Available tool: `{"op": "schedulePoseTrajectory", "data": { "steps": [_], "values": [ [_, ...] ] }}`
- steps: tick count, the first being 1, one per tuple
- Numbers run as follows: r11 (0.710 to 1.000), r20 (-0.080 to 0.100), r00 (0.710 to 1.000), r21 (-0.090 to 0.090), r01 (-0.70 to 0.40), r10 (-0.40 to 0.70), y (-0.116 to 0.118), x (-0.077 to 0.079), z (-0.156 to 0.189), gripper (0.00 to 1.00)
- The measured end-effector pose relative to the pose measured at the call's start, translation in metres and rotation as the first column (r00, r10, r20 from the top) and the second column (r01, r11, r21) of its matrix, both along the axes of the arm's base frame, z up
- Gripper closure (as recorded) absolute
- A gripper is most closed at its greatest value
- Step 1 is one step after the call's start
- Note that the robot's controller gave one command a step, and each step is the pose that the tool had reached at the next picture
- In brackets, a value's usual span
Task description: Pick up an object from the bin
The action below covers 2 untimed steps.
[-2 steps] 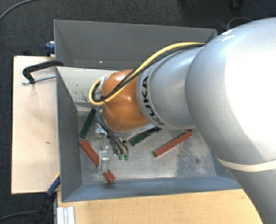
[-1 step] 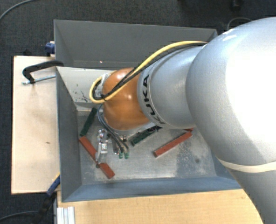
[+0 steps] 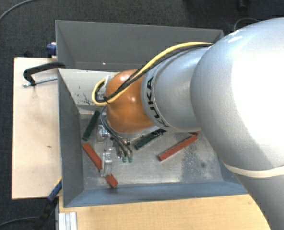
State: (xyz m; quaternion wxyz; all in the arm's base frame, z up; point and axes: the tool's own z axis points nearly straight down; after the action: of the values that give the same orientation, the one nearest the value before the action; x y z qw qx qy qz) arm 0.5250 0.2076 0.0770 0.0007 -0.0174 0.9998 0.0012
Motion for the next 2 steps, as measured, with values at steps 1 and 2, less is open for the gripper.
{"op": "schedulePoseTrajectory", "data": {
  "steps": [1, 2],
  "values": [
    [0.959, -0.004, 0.959, -0.002, 0.284, -0.284, 0.0028, -0.0224, -0.0065, 0.0],
    [0.958, -0.002, 0.958, -0.003, 0.287, -0.287, 0.0008, -0.0213, -0.0063, 1.0]
  ]
}}
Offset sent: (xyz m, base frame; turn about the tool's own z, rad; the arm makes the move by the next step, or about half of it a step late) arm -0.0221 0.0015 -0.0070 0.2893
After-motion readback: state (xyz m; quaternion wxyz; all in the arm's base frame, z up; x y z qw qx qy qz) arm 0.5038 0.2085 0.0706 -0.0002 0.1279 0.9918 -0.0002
